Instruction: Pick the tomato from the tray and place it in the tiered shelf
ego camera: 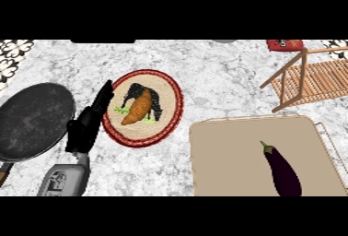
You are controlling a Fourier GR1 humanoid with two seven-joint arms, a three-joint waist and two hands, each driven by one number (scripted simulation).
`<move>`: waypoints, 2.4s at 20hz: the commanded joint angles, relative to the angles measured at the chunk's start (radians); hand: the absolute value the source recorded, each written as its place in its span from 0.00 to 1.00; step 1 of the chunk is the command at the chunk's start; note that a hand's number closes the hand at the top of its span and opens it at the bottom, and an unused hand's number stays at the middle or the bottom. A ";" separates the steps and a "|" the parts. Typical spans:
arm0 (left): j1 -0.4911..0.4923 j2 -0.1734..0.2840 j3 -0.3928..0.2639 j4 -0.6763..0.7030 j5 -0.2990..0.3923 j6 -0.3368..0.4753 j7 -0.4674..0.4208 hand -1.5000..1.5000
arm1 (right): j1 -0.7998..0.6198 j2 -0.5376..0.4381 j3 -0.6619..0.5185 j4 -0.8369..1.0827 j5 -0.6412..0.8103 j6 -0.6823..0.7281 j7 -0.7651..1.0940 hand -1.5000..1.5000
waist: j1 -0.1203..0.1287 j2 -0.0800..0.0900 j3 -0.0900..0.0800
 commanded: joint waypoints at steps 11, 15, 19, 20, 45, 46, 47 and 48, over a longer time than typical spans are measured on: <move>-0.007 -0.043 -0.042 -0.080 -0.030 0.039 0.095 0.50 | -0.149 0.120 0.111 0.354 0.148 -0.265 -0.280 1.00 | -0.001 -0.001 0.001; -0.001 -0.039 -0.036 0.011 -0.032 0.027 -0.007 0.50 | -0.252 0.159 0.033 0.504 -0.011 -0.221 -0.402 1.00 | 0.005 0.005 0.001; 0.022 0.015 0.009 0.004 0.013 -0.026 -0.025 0.50 | -0.281 0.126 0.022 0.643 -0.031 -0.204 -0.497 1.00 | 0.003 0.002 0.001; -0.027 0.015 0.013 -0.016 0.000 -0.009 0.038 0.50 | -0.339 0.105 0.046 0.662 -0.012 -0.223 -0.467 1.00 | 0.002 0.001 0.001; 0.016 -0.022 -0.029 -0.050 -0.020 0.008 0.044 0.50 | -0.440 -0.061 -0.026 1.068 -0.042 -0.197 -0.525 0.00 | 0.002 0.001 0.001; 0.001 -0.006 0.011 0.045 0.002 -0.005 -0.056 0.50 | -0.474 -0.126 -0.023 1.111 -0.039 -0.117 -0.504 0.00 | 0.004 0.005 0.001; 0.008 0.017 0.017 -0.018 0.029 -0.042 -0.005 0.50 | -0.489 -0.088 -0.007 1.081 -0.038 -0.154 -0.479 0.00 | 0.005 0.002 0.001; 0.011 0.000 -0.006 -0.035 -0.001 -0.014 0.014 0.50 | -0.459 -0.090 -0.022 1.085 -0.061 -0.126 -0.509 0.00 | 0.003 0.001 0.001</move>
